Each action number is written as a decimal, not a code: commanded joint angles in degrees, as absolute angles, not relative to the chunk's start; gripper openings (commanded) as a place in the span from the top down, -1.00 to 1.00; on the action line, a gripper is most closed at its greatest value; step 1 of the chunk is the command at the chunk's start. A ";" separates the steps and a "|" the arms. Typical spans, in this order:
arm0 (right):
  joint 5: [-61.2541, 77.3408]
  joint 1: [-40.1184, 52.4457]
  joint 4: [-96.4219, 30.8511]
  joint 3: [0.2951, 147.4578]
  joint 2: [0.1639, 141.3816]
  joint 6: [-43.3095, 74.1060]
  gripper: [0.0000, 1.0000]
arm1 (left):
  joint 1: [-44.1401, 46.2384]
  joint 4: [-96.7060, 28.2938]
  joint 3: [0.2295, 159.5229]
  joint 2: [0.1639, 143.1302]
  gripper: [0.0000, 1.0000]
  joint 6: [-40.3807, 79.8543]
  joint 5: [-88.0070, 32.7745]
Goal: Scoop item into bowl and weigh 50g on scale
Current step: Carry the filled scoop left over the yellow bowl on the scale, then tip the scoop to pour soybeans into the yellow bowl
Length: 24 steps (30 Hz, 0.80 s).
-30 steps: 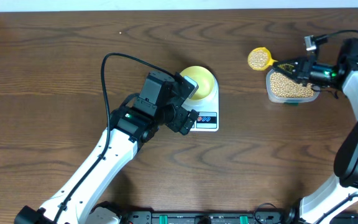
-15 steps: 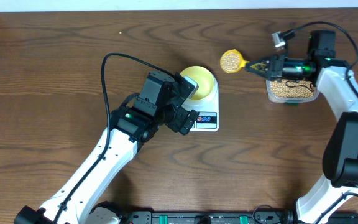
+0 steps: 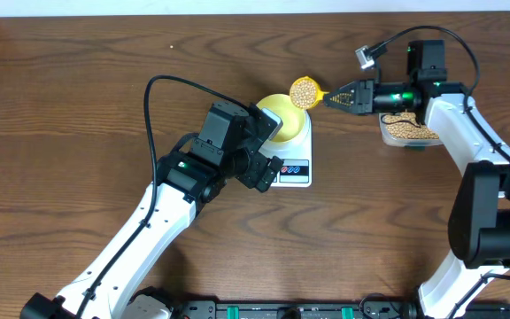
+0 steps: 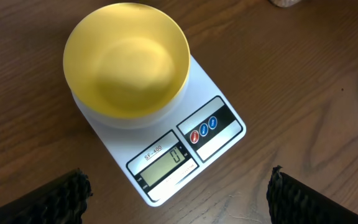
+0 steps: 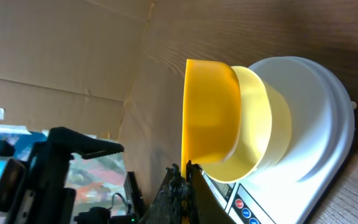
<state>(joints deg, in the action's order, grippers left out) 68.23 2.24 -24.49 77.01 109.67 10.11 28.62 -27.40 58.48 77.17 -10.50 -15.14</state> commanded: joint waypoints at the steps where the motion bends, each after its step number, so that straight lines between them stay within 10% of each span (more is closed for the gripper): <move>1: 67.40 3.81 -23.94 76.71 110.06 10.15 0.98 | 28.38 -27.57 58.02 77.49 -0.86 -10.37 -15.84; 24: 60.95 7.99 -23.55 76.71 110.06 -3.16 0.98 | 28.36 -27.57 58.02 77.49 -0.87 -10.39 -15.84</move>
